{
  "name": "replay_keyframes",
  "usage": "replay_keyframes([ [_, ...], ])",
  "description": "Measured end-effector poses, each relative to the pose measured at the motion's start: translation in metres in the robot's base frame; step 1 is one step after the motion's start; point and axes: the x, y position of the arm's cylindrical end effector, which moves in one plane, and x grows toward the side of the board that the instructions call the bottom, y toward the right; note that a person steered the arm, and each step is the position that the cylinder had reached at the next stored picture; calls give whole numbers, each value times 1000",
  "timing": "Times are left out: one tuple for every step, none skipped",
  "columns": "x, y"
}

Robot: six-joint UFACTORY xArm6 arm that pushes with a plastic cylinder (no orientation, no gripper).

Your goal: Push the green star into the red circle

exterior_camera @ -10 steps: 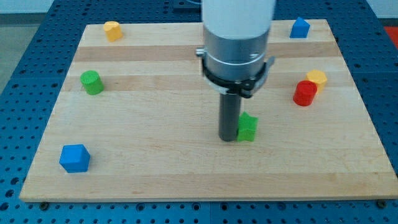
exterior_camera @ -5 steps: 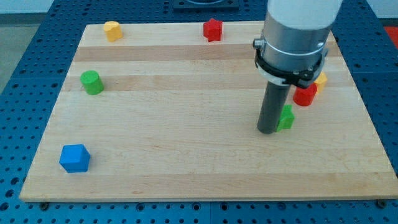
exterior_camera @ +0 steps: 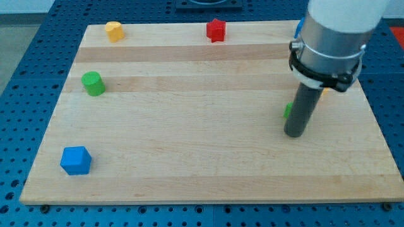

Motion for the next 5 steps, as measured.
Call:
replay_keyframes([
  [-20,0],
  [-21,2],
  [24,0],
  [80,-40],
  [110,-104],
])
